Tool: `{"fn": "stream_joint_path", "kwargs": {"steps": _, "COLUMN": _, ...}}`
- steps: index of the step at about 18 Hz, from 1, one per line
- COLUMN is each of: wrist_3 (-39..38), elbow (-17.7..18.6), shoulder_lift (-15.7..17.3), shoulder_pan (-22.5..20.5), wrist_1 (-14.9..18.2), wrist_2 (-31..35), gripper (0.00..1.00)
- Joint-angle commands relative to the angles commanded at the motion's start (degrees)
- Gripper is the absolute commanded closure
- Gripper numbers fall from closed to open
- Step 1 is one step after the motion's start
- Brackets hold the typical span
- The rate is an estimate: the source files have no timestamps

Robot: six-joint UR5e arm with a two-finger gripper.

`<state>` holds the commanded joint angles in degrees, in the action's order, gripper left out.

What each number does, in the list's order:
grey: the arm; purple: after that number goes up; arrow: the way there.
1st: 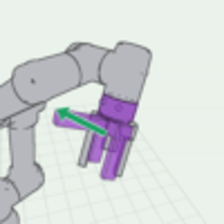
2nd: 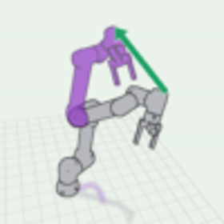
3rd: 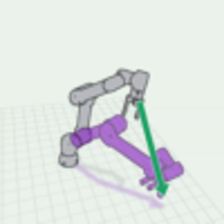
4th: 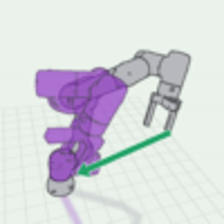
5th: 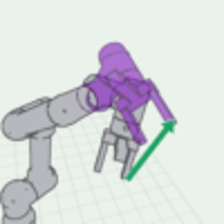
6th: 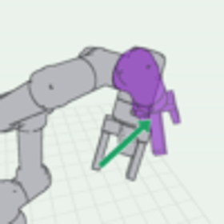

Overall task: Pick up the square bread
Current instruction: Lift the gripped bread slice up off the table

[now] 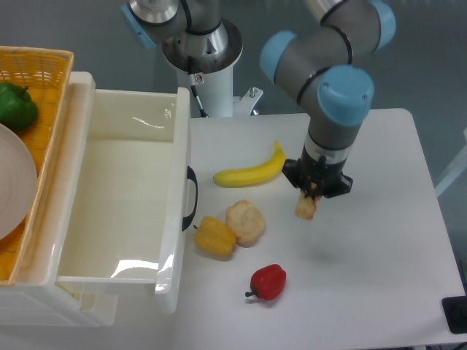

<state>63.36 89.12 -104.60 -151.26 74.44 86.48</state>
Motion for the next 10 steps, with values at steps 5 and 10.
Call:
{"fn": "stream_joint_path", "kwargs": {"steps": 5, "wrist_3": 0.1, "elbow": 0.0, "shoulder_lift": 0.4, "shoulder_pan": 0.5, "wrist_1": 1.2, "wrist_2": -0.4, "gripper": 0.95}}
{"fn": "stream_joint_path", "kwargs": {"steps": 10, "wrist_3": 0.1, "elbow": 1.1, "shoulder_lift": 0.6, "shoulder_pan": 0.6, "wrist_1": 1.2, "wrist_2": -0.4, "gripper": 0.95}}
